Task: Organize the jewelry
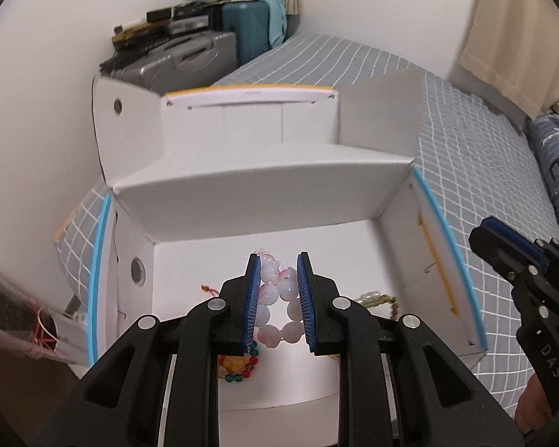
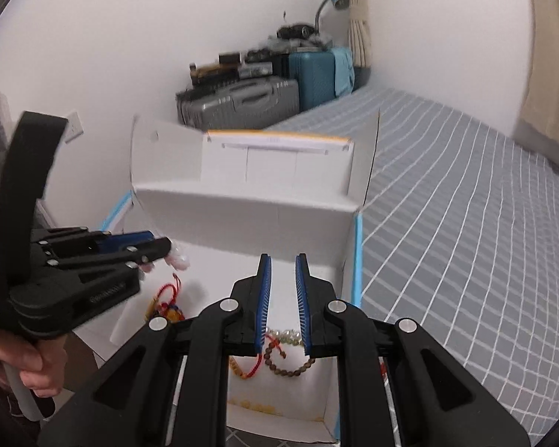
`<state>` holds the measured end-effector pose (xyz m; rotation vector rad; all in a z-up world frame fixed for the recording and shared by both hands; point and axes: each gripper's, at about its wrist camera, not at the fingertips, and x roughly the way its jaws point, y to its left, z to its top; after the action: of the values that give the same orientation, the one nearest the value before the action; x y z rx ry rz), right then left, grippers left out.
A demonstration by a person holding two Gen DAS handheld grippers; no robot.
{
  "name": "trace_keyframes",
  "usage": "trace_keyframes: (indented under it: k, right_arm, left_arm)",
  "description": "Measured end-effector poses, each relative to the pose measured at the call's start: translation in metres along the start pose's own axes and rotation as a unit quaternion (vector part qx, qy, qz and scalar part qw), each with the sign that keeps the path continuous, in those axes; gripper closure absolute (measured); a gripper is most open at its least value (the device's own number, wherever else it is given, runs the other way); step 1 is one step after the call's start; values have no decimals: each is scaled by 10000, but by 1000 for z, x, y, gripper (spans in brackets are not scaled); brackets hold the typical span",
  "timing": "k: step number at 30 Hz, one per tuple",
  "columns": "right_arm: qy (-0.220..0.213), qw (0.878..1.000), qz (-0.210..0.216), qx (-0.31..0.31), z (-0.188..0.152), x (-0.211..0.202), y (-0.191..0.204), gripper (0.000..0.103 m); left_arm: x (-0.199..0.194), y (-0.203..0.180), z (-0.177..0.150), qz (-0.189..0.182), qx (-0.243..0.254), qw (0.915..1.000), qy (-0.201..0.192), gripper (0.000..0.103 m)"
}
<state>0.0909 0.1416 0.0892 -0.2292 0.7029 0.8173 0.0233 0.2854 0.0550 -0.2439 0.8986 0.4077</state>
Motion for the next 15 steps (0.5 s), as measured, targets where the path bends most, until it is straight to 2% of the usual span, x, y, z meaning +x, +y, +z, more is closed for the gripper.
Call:
trace_keyframes:
  k: [8, 15]
  right_arm:
    - [659, 9978, -21, -1, -24, 44, 5, 90]
    - [988, 9951, 12, 17, -39, 64, 11, 90]
  left_arm:
    - [36, 13, -24, 50, -131, 9989, 452, 83]
    - [47, 22, -36, 163, -205, 9973, 690, 82]
